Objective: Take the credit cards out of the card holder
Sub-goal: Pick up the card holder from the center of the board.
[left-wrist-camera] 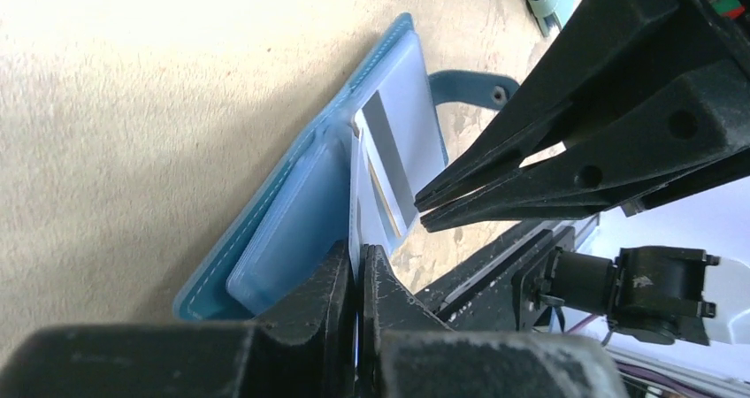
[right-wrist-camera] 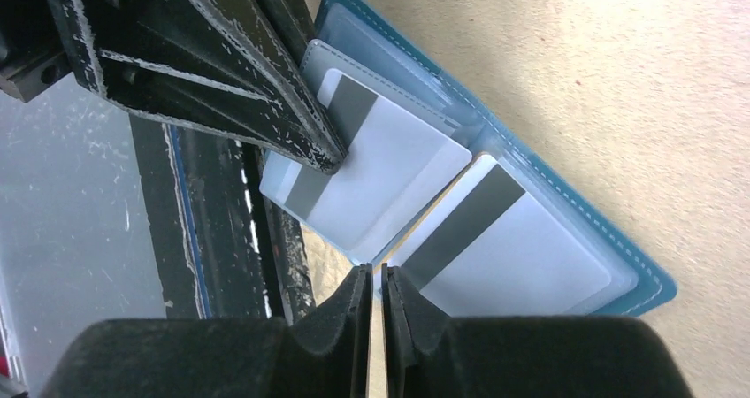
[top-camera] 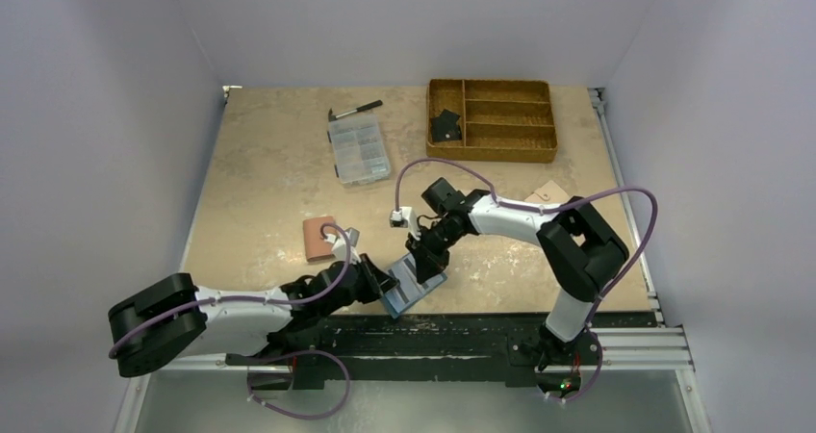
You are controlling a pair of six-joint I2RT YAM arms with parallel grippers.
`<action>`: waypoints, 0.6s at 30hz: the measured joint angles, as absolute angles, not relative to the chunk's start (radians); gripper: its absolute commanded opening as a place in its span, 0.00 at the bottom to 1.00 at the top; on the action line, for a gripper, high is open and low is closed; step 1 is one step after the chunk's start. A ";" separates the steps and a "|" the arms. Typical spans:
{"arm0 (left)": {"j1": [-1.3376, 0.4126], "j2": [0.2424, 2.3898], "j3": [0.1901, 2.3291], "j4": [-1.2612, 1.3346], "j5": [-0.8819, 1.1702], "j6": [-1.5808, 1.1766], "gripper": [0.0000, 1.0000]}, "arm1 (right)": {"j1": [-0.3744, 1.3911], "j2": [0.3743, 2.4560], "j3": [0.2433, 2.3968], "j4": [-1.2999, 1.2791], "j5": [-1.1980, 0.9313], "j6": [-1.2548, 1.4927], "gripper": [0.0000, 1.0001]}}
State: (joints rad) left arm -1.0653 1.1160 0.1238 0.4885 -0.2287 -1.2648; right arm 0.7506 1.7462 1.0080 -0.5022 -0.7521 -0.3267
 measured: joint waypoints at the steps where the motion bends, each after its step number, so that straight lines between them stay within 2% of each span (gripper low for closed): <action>1: -1.061 1.116 0.135 0.474 -0.228 -1.250 0.00 | 0.744 1.745 1.010 -0.507 -0.752 -0.332 0.21; 6: -1.040 1.136 0.199 0.426 -0.217 -1.132 0.00 | 0.712 1.724 1.019 -0.525 -0.768 -0.361 0.28; 18: -1.015 1.306 0.389 0.415 -0.125 -0.812 0.00 | 0.565 1.627 1.035 -0.590 -0.890 -0.433 0.32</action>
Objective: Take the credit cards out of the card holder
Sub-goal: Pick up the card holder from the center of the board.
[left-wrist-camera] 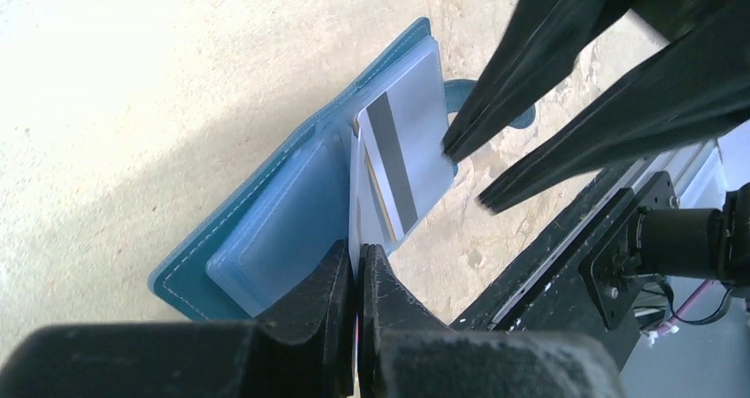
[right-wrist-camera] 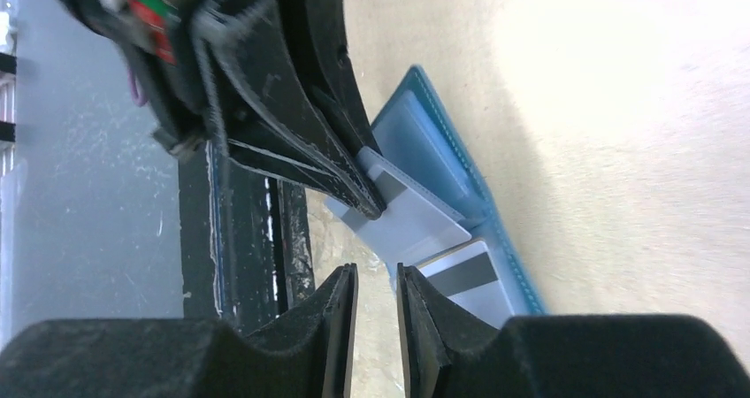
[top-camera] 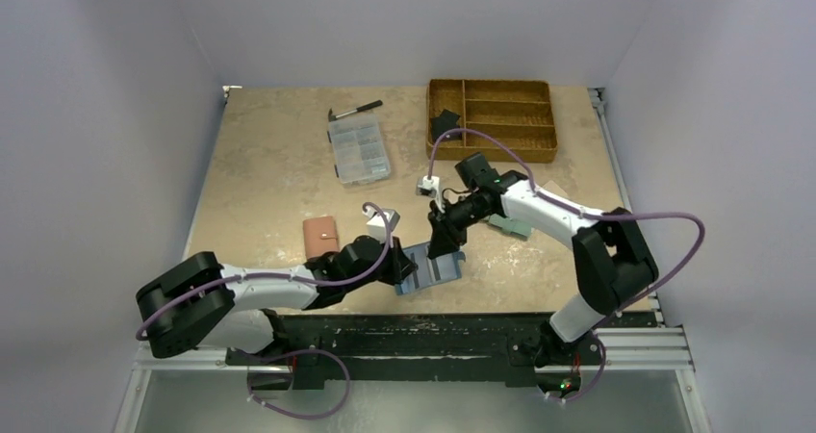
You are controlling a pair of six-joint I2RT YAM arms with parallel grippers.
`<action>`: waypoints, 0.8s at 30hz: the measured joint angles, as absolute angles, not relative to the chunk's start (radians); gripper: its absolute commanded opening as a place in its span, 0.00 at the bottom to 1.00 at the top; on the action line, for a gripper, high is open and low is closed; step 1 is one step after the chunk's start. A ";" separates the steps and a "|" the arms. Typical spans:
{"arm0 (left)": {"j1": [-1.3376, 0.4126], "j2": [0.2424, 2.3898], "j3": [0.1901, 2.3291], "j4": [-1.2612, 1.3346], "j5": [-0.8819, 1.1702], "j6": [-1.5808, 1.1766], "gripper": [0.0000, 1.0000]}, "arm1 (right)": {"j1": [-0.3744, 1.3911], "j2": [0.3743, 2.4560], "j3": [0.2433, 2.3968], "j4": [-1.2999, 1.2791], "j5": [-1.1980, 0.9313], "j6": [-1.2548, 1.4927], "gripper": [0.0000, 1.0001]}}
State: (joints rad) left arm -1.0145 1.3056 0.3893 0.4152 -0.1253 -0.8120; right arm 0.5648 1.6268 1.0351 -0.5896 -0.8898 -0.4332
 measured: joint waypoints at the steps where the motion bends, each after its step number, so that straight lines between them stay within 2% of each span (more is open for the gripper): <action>1: -1.015 1.312 0.398 0.414 -0.121 -0.796 0.00 | 0.548 1.606 1.038 -0.596 -0.900 -0.447 0.32; 13: -1.010 1.331 0.428 0.419 -0.078 -0.712 0.00 | 0.328 1.339 1.047 -0.650 -0.988 -0.566 0.36; 16: -1.009 1.340 0.428 0.448 -0.060 -0.695 0.00 | 0.293 1.290 1.047 -0.657 -1.003 -0.591 0.44; 19: -1.009 1.349 0.428 0.471 -0.039 -0.690 0.00 | 0.284 1.249 1.042 -0.668 -1.023 -0.624 0.58; 21: -1.008 1.351 0.427 0.482 -0.028 -0.687 0.00 | 0.284 1.238 1.028 -0.671 -1.044 -0.645 0.63; 24: -1.008 1.350 0.409 0.533 0.001 -0.687 0.00 | 0.285 1.258 1.003 -0.700 -1.087 -0.691 0.65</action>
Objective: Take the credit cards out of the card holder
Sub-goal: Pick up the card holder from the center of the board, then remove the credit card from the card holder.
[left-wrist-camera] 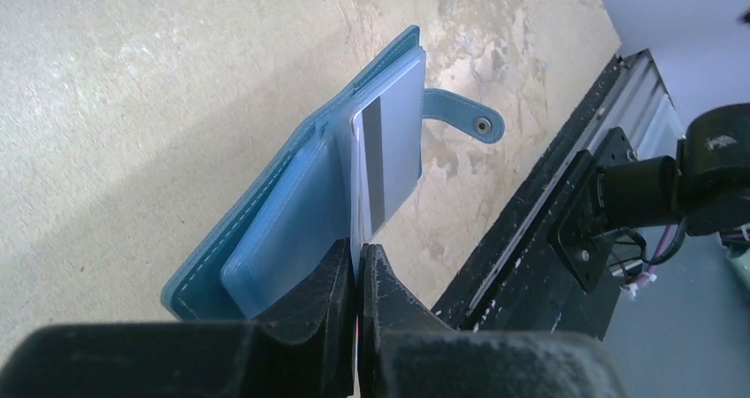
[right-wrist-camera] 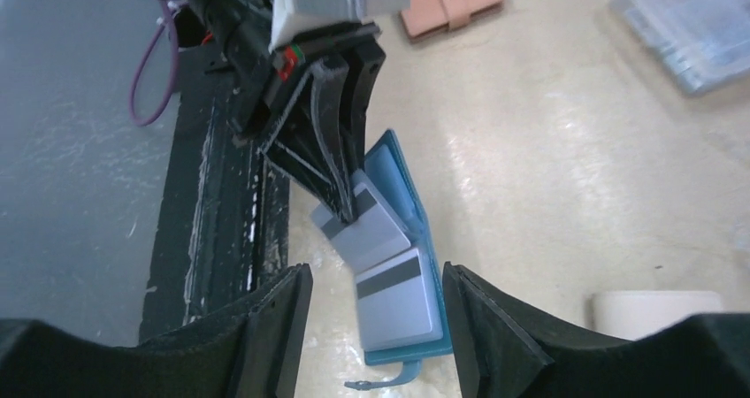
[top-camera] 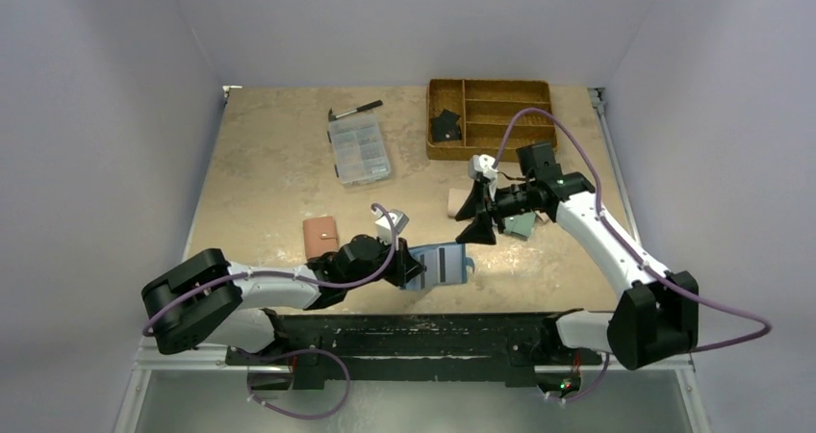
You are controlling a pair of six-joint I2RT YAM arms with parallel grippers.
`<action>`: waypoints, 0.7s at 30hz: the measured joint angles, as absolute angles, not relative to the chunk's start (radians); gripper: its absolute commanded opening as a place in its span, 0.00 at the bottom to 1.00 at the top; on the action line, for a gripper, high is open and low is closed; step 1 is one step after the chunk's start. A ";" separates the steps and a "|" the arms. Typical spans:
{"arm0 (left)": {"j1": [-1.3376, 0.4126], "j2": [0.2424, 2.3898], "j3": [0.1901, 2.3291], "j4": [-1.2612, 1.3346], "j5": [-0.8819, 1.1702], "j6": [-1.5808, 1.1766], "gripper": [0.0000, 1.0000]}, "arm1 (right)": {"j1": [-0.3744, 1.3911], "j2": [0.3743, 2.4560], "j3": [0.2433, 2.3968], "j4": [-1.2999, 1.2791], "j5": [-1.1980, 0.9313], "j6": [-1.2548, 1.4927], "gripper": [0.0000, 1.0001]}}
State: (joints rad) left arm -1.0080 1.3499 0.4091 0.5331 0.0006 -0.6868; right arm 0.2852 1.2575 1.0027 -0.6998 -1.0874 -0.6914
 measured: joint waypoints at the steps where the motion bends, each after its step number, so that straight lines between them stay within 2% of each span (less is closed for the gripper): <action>1: -1.008 1.348 0.395 0.556 0.008 -0.687 0.00 | 0.286 1.271 0.998 -0.710 -1.095 -0.706 0.65; 13: -1.008 1.334 0.292 0.739 0.052 -0.696 0.00 | 0.464 1.427 0.966 -0.715 -1.044 -0.733 0.60; 21: -1.008 1.328 0.242 0.826 0.072 -0.694 0.00 | 0.475 1.502 0.966 -0.700 -1.002 -0.706 0.58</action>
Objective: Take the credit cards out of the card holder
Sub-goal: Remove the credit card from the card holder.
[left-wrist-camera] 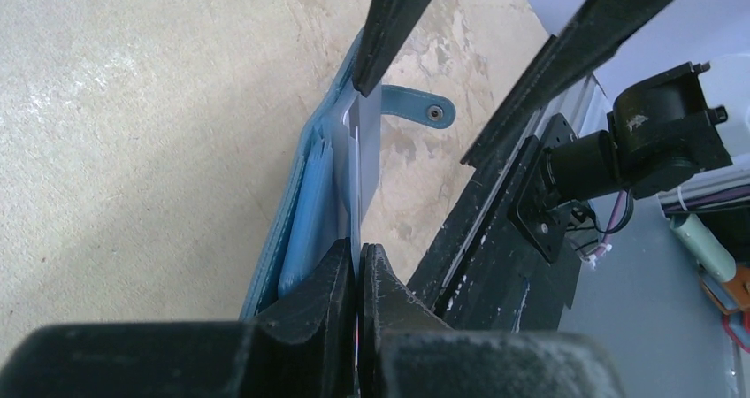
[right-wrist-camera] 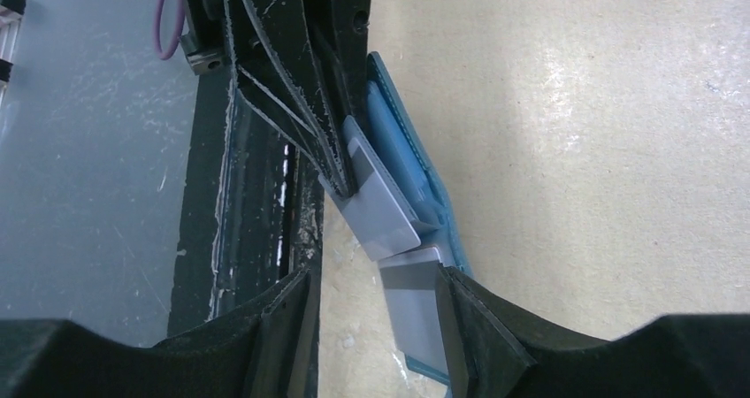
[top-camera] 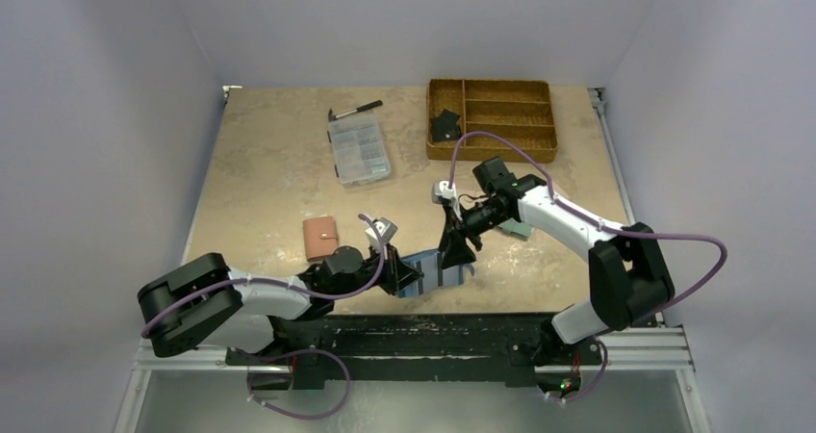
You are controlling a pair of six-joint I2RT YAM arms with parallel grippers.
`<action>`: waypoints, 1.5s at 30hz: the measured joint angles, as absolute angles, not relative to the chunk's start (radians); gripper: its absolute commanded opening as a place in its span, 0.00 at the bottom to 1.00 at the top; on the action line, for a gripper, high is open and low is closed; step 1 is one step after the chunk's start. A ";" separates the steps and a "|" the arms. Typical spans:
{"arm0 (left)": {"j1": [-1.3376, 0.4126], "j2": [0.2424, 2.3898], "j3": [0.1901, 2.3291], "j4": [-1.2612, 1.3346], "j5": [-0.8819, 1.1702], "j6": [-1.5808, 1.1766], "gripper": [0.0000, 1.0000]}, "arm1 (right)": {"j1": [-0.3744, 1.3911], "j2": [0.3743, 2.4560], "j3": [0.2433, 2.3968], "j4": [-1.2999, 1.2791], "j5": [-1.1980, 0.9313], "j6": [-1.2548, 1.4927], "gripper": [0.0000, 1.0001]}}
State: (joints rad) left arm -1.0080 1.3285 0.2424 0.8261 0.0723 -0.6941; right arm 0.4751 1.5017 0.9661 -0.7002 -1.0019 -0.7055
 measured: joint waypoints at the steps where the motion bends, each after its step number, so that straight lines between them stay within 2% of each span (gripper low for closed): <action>1: -1.008 1.325 0.238 0.831 0.076 -0.693 0.00 | 0.476 1.502 0.966 -0.697 -1.000 -0.701 0.58; 19: -1.008 1.250 0.202 0.880 0.101 -0.635 0.00 | 0.506 1.552 0.971 -0.737 -1.017 -0.701 0.53; 28: -1.008 1.261 0.202 0.934 0.111 -0.634 0.00 | 0.511 1.598 1.004 -0.773 -1.067 -0.701 0.43; 33: -1.008 1.269 0.202 0.956 0.120 -0.635 0.00 | 0.511 1.613 1.013 -0.790 -1.077 -0.701 0.31; 36: -1.008 1.270 0.202 0.972 0.126 -0.635 0.00 | 0.511 1.613 1.019 -0.795 -1.093 -0.702 0.18; 38: -1.008 1.270 0.199 0.988 0.128 -0.635 0.00 | 0.511 1.613 1.024 -0.797 -1.096 -0.707 0.04; 40: -1.008 1.271 0.196 0.995 0.126 -0.635 0.00 | 0.511 1.614 1.030 -0.806 -1.098 -0.713 0.00; 42: -1.007 1.273 0.191 1.004 0.122 -0.640 0.06 | 0.510 1.615 1.033 -0.820 -1.102 -0.716 0.00; 45: -1.007 1.274 0.184 1.009 0.114 -0.655 0.23 | 0.513 1.619 1.041 -0.830 -1.093 -0.720 0.00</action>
State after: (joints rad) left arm -1.0069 1.2736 0.1841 1.0092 0.1139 -0.6548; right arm 0.5125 1.6188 1.0412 -0.8295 -1.0935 -0.7204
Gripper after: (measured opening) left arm 0.092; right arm 0.025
